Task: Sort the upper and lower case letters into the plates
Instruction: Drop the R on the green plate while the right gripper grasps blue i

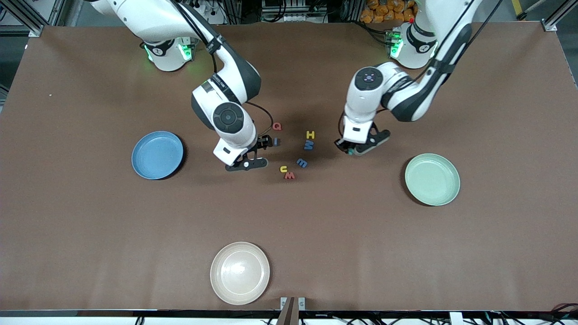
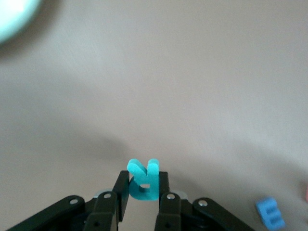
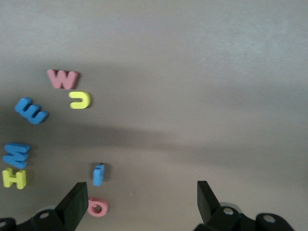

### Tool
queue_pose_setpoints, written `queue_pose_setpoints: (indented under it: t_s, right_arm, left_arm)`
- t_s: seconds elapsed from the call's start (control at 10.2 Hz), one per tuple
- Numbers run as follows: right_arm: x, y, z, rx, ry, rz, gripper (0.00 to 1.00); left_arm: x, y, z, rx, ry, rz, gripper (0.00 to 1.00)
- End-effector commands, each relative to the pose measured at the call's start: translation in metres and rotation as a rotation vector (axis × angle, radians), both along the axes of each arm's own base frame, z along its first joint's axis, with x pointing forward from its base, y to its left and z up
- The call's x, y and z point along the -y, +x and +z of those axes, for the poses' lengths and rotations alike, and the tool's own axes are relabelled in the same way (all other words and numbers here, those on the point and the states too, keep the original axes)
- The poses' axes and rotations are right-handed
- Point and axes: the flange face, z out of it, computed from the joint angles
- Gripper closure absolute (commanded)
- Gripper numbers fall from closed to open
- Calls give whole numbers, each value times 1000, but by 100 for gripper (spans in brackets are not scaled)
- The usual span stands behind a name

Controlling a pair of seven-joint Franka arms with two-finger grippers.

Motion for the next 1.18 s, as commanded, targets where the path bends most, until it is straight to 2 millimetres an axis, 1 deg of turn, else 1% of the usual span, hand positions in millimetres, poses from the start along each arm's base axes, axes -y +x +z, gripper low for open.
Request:
queue_pose_setpoints:
  t_s: [0.0, 0.1, 0.2, 0.29, 0.39, 0.49, 0.59, 0.69, 0.88, 0.98, 1.08]
  right_arm:
    - [-21, -18, -16, 36, -4, 3, 0]
    - [-28, -30, -27, 46, 1, -14, 0]
    - [-33, -42, -38, 57, 10, -24, 0]
    - [-36, -49, -44, 73, 32, -30, 0]
    - [-39, -52, -48, 94, 55, -52, 0]
    - [-40, -61, -57, 96, 57, -59, 0]
    - [-41, -68, -64, 105, 68, -63, 0]
    - [-46, -77, -67, 116, 79, -51, 0]
    - [-47, -79, -79, 122, 61, -66, 0]
    - [-51, -84, -90, 135, 49, -66, 0]
    - [-55, -87, -98, 143, 42, -80, 0]
  left_arm:
    - [-47, 28, 39, -33, 58, -105, 100]
    - [-76, 43, 55, -52, 66, -160, 100]
    - [-111, 57, 70, -75, 78, -202, 100]
    - [-139, 65, 81, -94, 86, -271, 100]
    - [-173, 73, 85, -113, 92, -338, 100]
    - [-206, 77, 84, -128, 99, -379, 100]
    - [-232, 82, 81, -142, 102, -397, 100]
    - [-254, 85, 73, -157, 99, -403, 100]
    - [-279, 91, 49, -181, 85, -389, 100]
    - [-281, 95, 37, -177, 73, -384, 100]
    - [-284, 103, 33, -178, 67, -376, 100]
